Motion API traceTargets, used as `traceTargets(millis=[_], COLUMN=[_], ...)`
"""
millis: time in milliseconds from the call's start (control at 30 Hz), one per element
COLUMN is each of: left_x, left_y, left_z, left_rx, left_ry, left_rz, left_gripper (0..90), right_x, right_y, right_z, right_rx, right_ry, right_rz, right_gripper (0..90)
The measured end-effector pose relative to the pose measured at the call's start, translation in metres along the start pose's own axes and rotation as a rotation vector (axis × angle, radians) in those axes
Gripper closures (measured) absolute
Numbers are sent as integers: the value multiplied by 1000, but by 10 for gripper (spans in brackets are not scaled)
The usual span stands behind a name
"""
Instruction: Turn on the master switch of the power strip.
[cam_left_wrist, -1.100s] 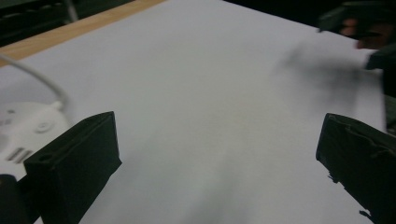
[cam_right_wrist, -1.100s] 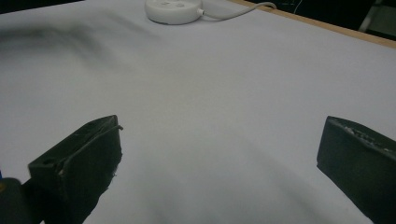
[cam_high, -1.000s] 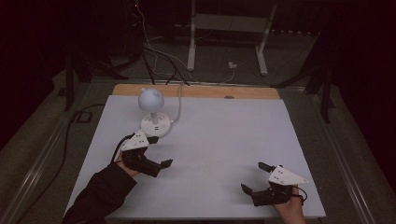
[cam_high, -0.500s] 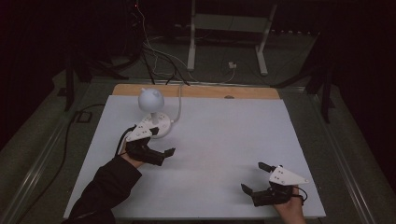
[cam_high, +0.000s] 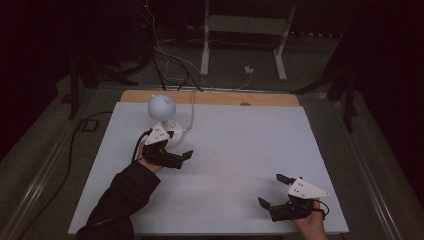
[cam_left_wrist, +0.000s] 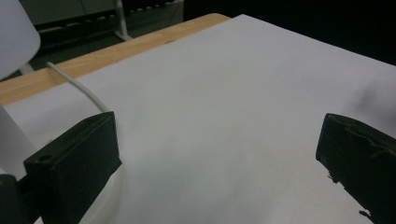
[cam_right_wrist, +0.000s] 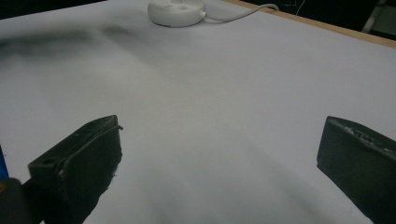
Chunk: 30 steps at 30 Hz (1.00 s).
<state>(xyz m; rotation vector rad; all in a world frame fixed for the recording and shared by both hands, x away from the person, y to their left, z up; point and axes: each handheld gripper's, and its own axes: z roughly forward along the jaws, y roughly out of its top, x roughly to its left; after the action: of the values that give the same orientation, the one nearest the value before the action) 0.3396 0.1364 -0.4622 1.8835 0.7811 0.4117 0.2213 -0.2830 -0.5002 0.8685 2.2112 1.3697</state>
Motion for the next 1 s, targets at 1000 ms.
traceTargets(millis=[1000], left_x=[20], left_y=[-10], left_z=[39], left_rx=[83], left_ry=[125], left_rz=[-4], left_gripper=[7], right_x=[-2], right_y=[-1], right_z=[0], right_rx=[-4], right_ry=[10], right_rz=[18], right_gripper=[0])
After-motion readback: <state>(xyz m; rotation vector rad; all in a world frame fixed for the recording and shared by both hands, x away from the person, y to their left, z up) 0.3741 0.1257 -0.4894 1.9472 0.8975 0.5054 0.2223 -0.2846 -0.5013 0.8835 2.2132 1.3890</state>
